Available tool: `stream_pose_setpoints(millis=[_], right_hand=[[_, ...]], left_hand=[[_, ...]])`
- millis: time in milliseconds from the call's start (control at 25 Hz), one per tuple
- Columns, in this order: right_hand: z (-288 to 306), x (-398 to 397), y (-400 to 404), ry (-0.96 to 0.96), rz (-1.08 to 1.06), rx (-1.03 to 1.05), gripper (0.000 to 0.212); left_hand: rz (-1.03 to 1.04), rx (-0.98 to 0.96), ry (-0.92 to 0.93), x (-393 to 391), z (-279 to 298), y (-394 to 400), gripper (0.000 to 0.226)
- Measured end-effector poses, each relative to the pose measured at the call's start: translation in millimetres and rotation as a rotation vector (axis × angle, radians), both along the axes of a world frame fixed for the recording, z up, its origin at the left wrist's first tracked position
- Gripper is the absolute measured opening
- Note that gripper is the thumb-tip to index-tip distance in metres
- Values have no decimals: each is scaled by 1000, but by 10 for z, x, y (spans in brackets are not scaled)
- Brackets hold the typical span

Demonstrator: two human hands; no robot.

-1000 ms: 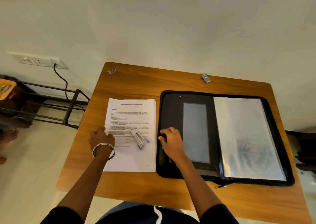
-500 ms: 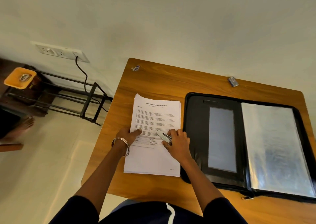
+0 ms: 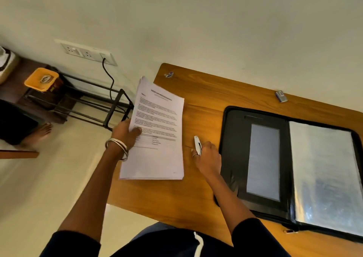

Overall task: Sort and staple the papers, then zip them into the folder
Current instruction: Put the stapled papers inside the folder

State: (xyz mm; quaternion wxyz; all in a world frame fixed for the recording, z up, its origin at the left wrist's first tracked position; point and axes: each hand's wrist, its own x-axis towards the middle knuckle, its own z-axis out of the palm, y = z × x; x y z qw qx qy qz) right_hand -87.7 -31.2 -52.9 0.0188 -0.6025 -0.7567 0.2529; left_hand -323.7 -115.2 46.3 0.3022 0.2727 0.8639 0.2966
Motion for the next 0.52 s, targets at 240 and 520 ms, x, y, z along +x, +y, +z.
stream_pose_setpoints(millis=[240, 520], right_hand=[[314, -167, 23, 365, -142, -228, 51], [1173, -244, 417, 1157, 53, -421, 34]], left_hand=[[-10, 247, 31, -75, 298, -175, 29], [98, 748, 36, 288, 276, -83, 34]])
